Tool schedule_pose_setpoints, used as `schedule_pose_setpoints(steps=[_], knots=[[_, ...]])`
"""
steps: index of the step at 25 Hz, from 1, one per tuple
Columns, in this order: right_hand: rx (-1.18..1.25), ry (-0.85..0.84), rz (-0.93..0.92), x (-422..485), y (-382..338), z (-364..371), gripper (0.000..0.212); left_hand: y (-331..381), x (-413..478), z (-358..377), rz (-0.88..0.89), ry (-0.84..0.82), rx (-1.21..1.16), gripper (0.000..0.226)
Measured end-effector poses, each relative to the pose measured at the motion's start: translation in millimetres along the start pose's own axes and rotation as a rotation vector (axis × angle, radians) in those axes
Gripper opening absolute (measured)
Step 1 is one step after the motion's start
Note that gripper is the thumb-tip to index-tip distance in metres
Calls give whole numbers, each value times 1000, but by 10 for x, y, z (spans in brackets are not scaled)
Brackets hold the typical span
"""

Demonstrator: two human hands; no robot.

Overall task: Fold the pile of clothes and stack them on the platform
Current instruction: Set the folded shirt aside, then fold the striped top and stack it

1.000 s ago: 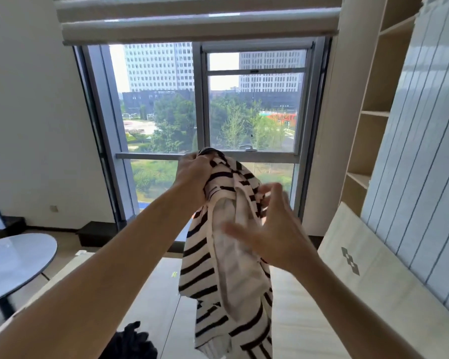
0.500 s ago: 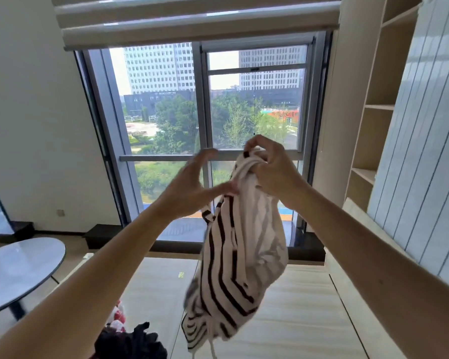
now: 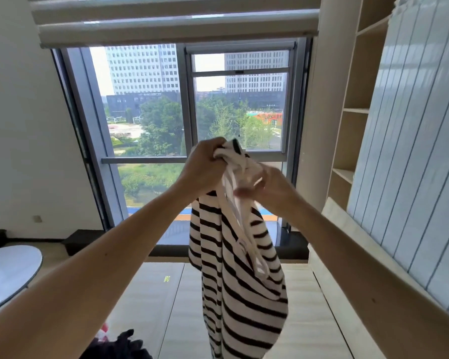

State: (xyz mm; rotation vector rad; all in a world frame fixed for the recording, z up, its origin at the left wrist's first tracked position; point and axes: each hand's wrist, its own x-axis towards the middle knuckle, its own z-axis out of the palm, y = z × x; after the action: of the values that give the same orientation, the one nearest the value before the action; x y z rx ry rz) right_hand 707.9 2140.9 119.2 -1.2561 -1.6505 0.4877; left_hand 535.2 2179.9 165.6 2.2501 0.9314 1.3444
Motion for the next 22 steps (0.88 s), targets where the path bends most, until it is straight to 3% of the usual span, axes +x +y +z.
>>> schedule_pose_setpoints(steps=[3,6,11,15,19,22], knots=[[67,-216,244,-205,432,177,7,119,67,-4,-4,56,-99,24],[-6,-113,327,-279,697,265,18,258,88,-130,-51,163,-130,37],[-372,242,227,-97,758,-62,25,155,55,-666,-63,284,91,25],[-421,404,191,165,482,-483,14,-60,19,-1241,-122,249,203,24],[-343,448,121,436,78,-689,10,-288,-130,-1636,-197,238,430,17],[-257,332,13,484,-307,-666,3,-392,-213,-1715,-310,279,271,18]])
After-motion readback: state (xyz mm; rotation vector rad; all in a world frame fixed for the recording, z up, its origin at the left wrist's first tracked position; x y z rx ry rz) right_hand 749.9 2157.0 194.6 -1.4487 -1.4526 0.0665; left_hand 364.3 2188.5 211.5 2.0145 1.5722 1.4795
